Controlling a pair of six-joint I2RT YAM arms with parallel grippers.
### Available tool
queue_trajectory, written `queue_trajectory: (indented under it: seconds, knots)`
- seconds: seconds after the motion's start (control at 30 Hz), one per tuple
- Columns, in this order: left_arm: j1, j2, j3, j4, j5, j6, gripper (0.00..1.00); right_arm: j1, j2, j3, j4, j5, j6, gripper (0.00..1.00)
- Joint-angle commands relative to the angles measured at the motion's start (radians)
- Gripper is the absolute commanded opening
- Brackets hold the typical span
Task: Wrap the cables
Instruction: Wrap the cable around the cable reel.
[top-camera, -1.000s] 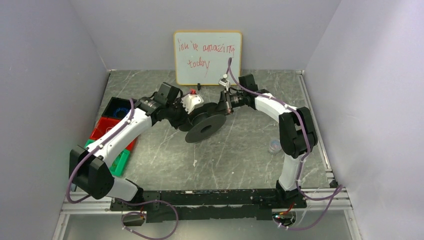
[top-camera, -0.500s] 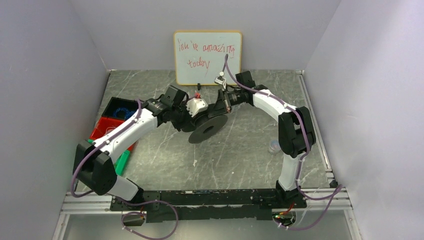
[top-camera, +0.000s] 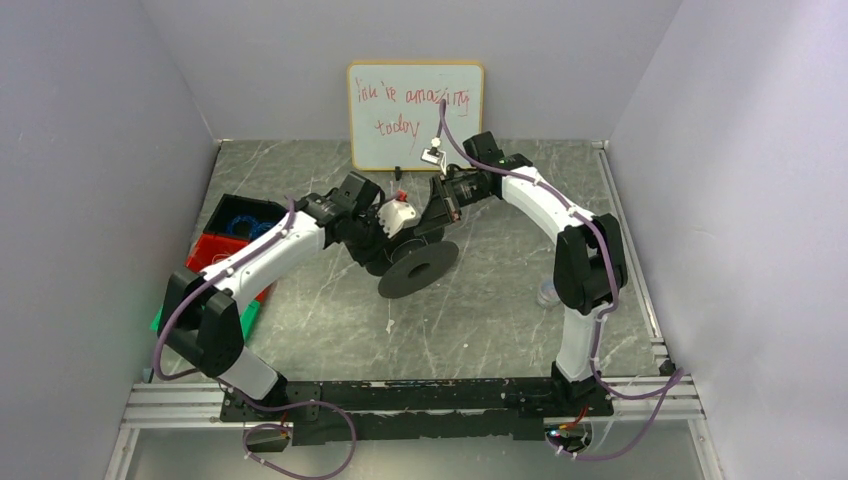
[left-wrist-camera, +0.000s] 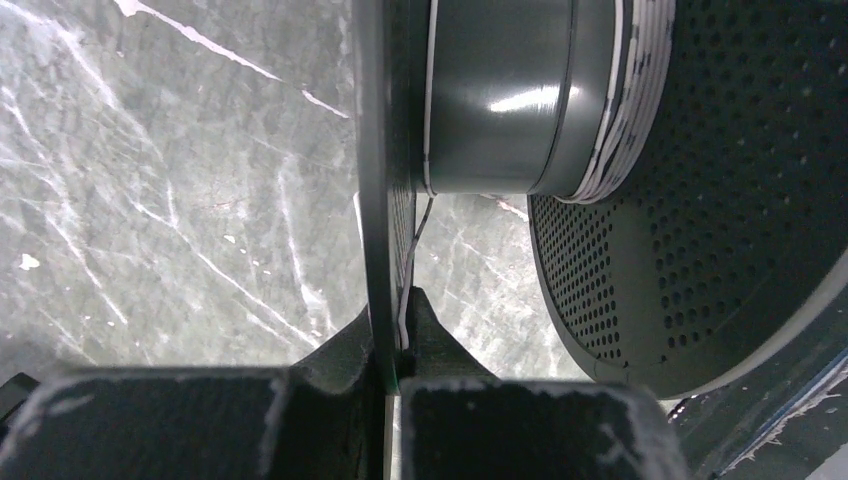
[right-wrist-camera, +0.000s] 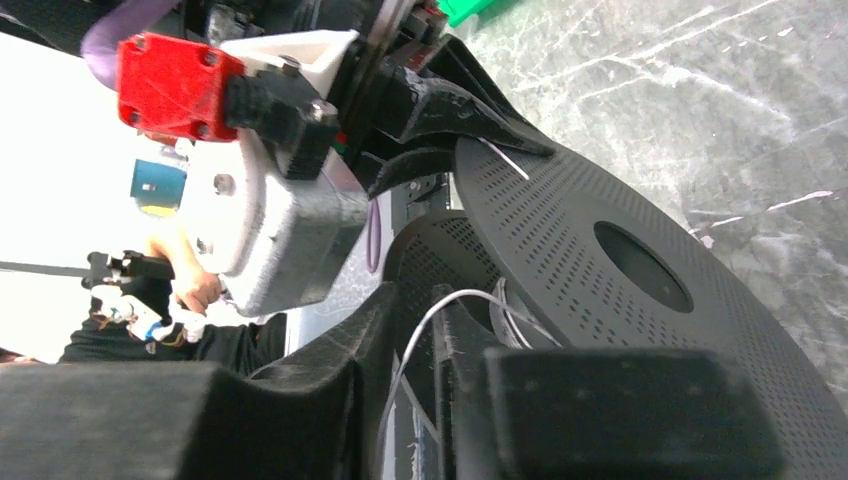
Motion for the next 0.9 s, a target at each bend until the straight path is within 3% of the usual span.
queue_trajectory:
  seconds: [0.0, 0.13, 0.43, 0.87]
  knots:
    - [-0.008, 0.026, 0.036, -0.011, 0.088, -0.039, 0.02, 0.004, -0.017, 0.072, -0.073, -0.044, -0.095, 0.29]
    - [-0.007, 0.056, 0.042, -0.008, 0.127, -0.059, 0.02, 0.004, -0.039, 0.099, -0.098, -0.033, -0.118, 0.35]
    - [0.064, 0.075, 0.089, -0.025, 0.234, -0.072, 0.02, 0.002, -0.118, 0.223, -0.341, -0.014, -0.312, 0.39]
    - [0.075, 0.072, 0.089, -0.017, 0.265, -0.073, 0.02, -0.003, -0.219, 0.262, -0.437, -0.039, -0.431, 0.43]
